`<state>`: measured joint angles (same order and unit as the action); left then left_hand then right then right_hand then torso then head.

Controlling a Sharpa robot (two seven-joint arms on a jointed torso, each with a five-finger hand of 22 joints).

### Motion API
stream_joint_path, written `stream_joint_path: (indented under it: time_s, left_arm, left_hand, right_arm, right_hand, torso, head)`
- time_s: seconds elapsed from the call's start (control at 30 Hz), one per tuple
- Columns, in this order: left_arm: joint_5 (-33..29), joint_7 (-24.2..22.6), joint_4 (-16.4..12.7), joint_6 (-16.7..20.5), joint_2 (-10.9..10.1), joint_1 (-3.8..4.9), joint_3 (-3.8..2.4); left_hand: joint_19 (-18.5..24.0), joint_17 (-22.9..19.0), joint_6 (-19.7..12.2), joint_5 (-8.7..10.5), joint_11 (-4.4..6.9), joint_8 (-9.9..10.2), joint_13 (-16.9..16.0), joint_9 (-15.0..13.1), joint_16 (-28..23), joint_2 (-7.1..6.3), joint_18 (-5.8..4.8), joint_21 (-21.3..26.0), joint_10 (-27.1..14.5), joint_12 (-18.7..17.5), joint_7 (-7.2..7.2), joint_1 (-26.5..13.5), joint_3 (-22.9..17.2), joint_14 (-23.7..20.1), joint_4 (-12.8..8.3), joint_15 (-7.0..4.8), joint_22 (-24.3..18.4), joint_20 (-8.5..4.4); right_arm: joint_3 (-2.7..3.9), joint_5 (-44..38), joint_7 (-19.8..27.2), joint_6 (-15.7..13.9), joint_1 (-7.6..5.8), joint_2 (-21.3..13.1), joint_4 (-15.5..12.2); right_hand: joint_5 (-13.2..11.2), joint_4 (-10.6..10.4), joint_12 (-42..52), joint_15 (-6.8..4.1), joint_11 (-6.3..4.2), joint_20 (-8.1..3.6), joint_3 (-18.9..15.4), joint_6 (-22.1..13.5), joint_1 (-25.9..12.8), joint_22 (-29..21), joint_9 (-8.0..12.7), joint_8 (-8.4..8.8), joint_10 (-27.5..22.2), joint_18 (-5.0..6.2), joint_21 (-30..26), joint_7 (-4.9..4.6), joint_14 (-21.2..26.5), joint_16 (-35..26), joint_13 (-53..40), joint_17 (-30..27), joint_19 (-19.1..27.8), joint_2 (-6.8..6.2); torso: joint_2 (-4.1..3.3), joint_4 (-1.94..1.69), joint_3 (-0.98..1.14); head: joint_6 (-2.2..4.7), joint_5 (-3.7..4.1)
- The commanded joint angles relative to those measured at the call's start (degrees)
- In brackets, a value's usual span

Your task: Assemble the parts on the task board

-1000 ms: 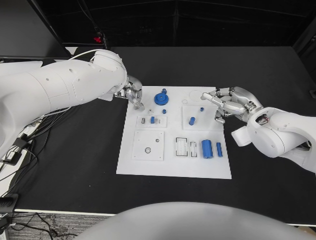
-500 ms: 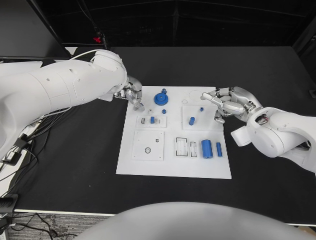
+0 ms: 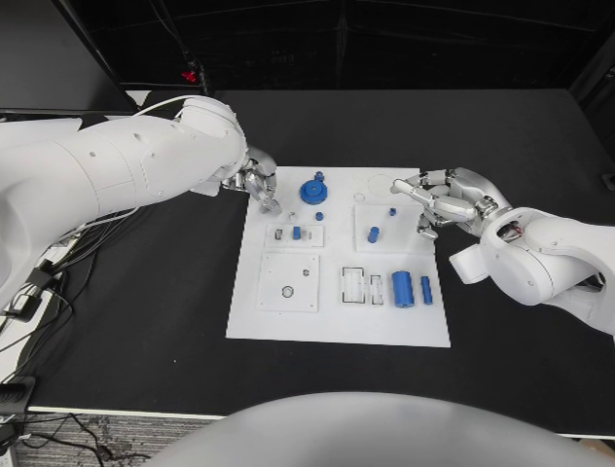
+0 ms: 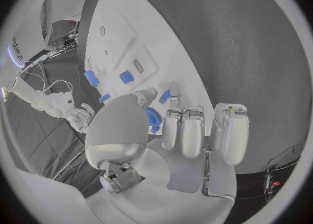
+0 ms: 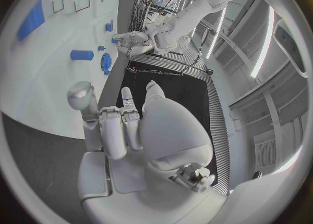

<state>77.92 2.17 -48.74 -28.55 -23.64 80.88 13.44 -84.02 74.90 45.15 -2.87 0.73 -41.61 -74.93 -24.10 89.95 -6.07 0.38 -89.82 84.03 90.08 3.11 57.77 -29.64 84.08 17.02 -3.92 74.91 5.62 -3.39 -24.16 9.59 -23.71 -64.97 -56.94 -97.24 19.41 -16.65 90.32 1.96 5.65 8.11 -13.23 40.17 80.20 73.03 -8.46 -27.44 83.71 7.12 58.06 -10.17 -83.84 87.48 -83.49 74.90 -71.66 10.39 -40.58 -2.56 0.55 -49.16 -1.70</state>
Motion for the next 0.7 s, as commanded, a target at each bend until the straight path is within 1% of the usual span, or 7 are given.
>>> stream_joint_path:
  time_s: [0.03, 0.37, 0.47, 0.6, 0.7]
  left_arm:
    - [1.29, -0.91, 0.05, 0.70, 0.04, 0.03, -0.01]
    - [2.38, -1.37, 0.04, 2.08, 0.17, 0.00, -0.01]
    - [2.46, -1.32, 0.13, 2.05, 0.18, 0.00, -0.01]
    - [2.50, -1.17, 0.18, 1.90, 0.14, 0.00, -0.01]
    - [2.51, -1.14, 0.23, 2.03, 0.16, 0.00, -0.01]
  left_hand:
    - [-5.98, 15.10, -0.49, 0.12, -0.36, 0.26, -15.07, -0.12, 0.05, -0.35, -0.38, -0.18, 5.97, -0.08, -0.13, -0.45, 0.27, 5.92, -0.19, 0.27, 15.09, -0.38]
    - [-5.98, 15.10, -0.81, 0.11, -0.34, 0.16, -15.07, -0.39, 0.05, -0.38, -0.38, -0.18, 5.97, -0.08, -0.20, -0.10, 0.16, 5.92, -0.24, 0.31, 15.09, -0.40]
    - [-5.98, 15.10, -0.85, 0.12, -0.33, 0.10, -15.07, -0.47, 0.05, -0.35, -0.38, -0.18, 5.97, -0.08, -0.20, -0.01, 0.12, 5.92, -0.24, 0.32, 15.09, -0.40]
    - [-5.98, 15.10, -0.91, 0.12, -0.33, -0.02, -15.07, -0.63, 0.05, -0.27, -0.38, -0.18, 5.97, -0.08, -0.19, 0.15, 0.05, 5.92, -0.24, 0.32, 15.09, -0.42]
    - [-5.98, 15.10, -1.01, 0.12, -0.34, -0.11, -15.07, -0.77, 0.05, -0.13, -0.38, -0.18, 5.97, -0.08, -0.19, 0.28, -0.05, 5.92, -0.24, 0.33, 15.09, -0.43]
  right_arm:
    - [0.03, -0.12, 0.29, 0.25, -0.07, -0.02, -0.12]
    - [0.03, -0.12, 0.20, 0.27, -0.07, -0.02, -0.09]
    - [0.03, -0.12, 0.18, 0.28, -0.07, -0.01, -0.08]
    - [0.03, -0.12, 0.16, 0.32, -0.07, 0.07, -0.03]
    - [0.03, -0.12, 0.12, 0.34, -0.07, 0.07, -0.03]
  right_hand:
    - [0.13, -0.06, -0.32, 0.01, 0.06, 0.00, -0.32, -0.46, 0.56, 0.04, 0.08, -0.39, 6.29, 0.31, -0.16, 0.03, -3.20, -0.05, -6.51, 10.28, 0.34, 0.20]
    - [0.13, -0.06, -0.32, 0.01, 0.06, 0.00, -0.32, -0.46, 0.56, 0.04, 0.08, -0.39, 6.29, 0.31, -0.16, 0.03, -3.20, -0.05, -6.51, 10.28, 0.34, 0.20]
    - [0.13, -0.06, -0.32, 0.01, 0.06, 0.00, -0.32, -0.46, 0.56, 0.04, 0.08, -0.39, 6.29, 0.31, -0.16, 0.03, -3.20, -0.05, -6.51, 10.28, 0.34, 0.20]
    - [0.13, -0.06, -0.32, 0.01, 0.06, 0.00, -0.32, -0.46, 0.56, 0.04, 0.08, -0.39, 6.29, 0.31, -0.16, 0.03, -3.20, -0.05, -6.51, 10.28, 0.34, 0.20]
    - [0.13, -0.06, -0.32, 0.01, 0.06, 0.00, -0.32, -0.46, 0.56, 0.04, 0.08, -0.39, 6.29, 0.31, -0.16, 0.03, -3.20, -0.05, -6.51, 10.28, 0.34, 0.20]
  torso:
    - [-0.01, 0.02, -0.02]
    - [0.00, 0.03, -0.01]
    - [0.00, 0.01, -0.02]
    - [0.03, 0.09, -0.04]
    - [-0.02, 0.03, -0.02]
  head:
    - [-0.06, -0.01]
    - [-0.16, -0.01]
    - [-0.16, 0.02]
    - [-0.17, -0.02]
    - [-0.24, 0.06]
